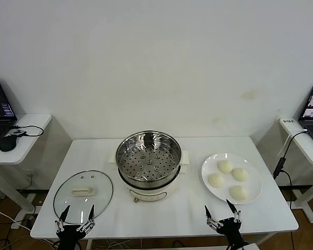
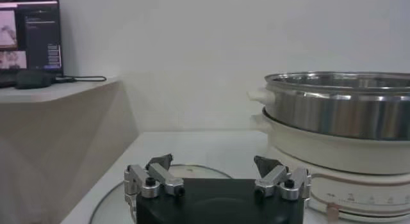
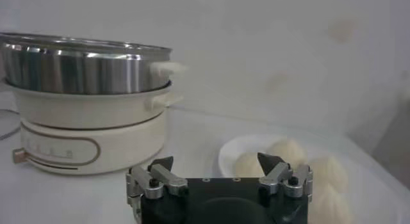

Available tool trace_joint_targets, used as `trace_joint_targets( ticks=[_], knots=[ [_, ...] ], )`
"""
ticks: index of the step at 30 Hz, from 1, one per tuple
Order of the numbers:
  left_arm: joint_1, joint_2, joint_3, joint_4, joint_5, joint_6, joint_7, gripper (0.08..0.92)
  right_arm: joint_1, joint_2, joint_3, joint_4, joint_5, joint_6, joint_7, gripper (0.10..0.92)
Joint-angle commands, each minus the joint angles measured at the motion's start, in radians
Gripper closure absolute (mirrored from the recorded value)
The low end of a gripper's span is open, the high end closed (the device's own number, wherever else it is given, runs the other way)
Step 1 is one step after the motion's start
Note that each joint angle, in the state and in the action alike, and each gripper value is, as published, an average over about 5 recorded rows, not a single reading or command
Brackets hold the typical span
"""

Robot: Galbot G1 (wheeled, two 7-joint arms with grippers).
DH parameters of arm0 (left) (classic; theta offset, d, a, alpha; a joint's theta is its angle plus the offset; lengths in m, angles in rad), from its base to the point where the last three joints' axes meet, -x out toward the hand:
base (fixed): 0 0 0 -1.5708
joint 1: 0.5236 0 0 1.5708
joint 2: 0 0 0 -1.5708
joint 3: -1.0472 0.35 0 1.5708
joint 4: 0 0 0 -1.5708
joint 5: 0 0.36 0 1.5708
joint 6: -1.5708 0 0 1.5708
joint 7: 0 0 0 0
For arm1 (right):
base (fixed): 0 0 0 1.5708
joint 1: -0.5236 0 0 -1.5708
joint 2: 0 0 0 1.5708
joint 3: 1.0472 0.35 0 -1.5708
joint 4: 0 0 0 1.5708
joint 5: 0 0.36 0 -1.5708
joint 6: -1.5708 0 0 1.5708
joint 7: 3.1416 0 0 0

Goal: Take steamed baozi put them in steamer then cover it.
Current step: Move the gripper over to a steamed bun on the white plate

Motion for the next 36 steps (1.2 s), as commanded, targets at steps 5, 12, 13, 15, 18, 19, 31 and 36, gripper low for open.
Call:
trace_joint_targets(
  ticks=[5, 12, 13, 15, 18, 19, 31, 36],
  knots=[
    [-0.019, 0.021, 0.006, 0.000, 0.089, 0.040, 0.007, 0.177, 0.134, -0.121, 0.096, -0.015, -0.204, -0.093, -0.010, 0.203],
    [-0.019, 0.029, 0.012, -0.028, 0.169, 0.122, -0.006, 0.177, 0.293, -0.324, 0.164, -0.074, -0.440, -0.175, -0.176, 0.203],
    [-0.021, 0.030, 0.011, -0.032, 0.175, 0.131, -0.009, 0.177, 0.319, -0.360, 0.165, -0.087, -0.465, -0.178, -0.211, 0.203],
    [-0.024, 0.032, 0.010, -0.040, 0.185, 0.147, -0.013, 0.177, 0.373, -0.430, 0.160, -0.118, -0.501, -0.179, -0.285, 0.203],
    [-0.025, 0.030, 0.005, -0.050, 0.198, 0.170, -0.019, 0.177, 0.459, -0.531, 0.122, -0.181, -0.511, -0.178, -0.378, 0.202],
    [-0.025, 0.027, 0.003, -0.052, 0.202, 0.176, -0.022, 0.177, 0.499, -0.568, 0.093, -0.209, -0.509, -0.176, -0.407, 0.203],
    [-0.017, 0.007, 0.008, -0.104, 0.262, 0.237, -0.041, 0.177, 1.134, -0.806, -0.498, -0.577, -0.420, -0.114, -0.803, 0.203],
    [-0.016, 0.004, 0.002, -0.103, 0.266, 0.242, -0.047, 0.177, 1.312, -0.791, -0.709, -0.667, -0.388, -0.115, -0.917, 0.202]
  ],
)
